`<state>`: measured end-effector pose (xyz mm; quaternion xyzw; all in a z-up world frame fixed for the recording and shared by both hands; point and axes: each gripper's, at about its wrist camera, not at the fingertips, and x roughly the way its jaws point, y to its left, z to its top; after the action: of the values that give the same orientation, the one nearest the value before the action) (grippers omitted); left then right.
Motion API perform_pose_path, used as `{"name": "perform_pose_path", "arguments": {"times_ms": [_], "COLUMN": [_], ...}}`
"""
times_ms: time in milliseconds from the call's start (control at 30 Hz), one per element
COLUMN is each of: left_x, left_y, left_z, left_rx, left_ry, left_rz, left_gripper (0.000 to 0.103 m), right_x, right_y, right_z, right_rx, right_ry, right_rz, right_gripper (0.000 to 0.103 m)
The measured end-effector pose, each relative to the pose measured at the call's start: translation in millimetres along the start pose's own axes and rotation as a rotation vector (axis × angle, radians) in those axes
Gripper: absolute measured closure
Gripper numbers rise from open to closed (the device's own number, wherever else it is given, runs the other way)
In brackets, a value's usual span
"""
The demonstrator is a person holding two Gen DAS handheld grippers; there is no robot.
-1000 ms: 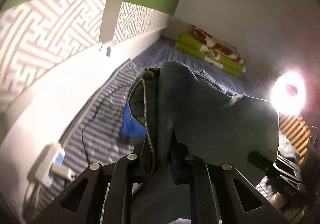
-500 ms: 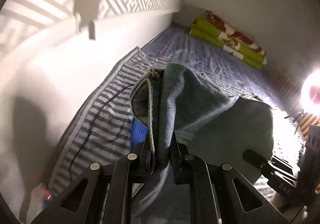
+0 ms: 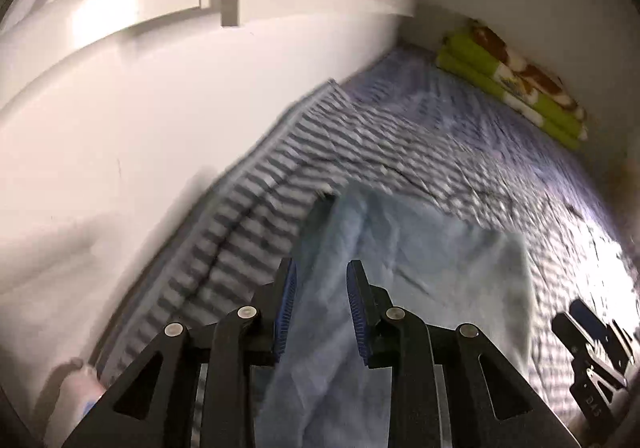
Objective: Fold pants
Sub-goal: 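Lay the folded towel bundle on the bed and open the right tool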
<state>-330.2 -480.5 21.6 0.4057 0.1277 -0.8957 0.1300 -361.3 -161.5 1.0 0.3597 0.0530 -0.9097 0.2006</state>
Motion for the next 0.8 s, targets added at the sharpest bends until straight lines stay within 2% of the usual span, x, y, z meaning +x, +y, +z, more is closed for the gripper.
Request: {"name": "perform_pose_path", "arguments": {"times_ms": [100, 267, 467, 567, 800], "left_x": [-19.2, -77.6, -176.5, -226.5, -339.0], "left_y": [-11.9, -38.8, -63.7, -68.5, -90.3], "left_z": [-23.3, -72.7, -131.0, -158.5, -222.2], "left_rx": [0.062, 0.115, 0.152, 0.146, 0.179], "left_ry": [0.015, 0.027, -0.036, -0.04, -0.092], "left_rz": [0.003, -0.003, 0.033, 0.016, 0.028], "left_gripper": [0.075, 0.075, 0.075, 0.075, 0.075], "right_x": [-19.2, -63.2, -135.8, -177.0, -283.4], "right_y": [9.9, 26.7, 29.4, 33.2, 52.3], "right_z": [-10.0, -36.1, -63.2, -75.9, -116.2], "right_rx": [-0.029, -0.059, -0.035, -0.04, -0.078], "right_ry": [0.007, 0.025, 0.028, 0.013, -0.046], "right_rz": [0.011, 0.038, 0.064, 0.062, 0.076], "right_gripper": [0.067, 0.067, 0.066, 0.066, 0.058]}}
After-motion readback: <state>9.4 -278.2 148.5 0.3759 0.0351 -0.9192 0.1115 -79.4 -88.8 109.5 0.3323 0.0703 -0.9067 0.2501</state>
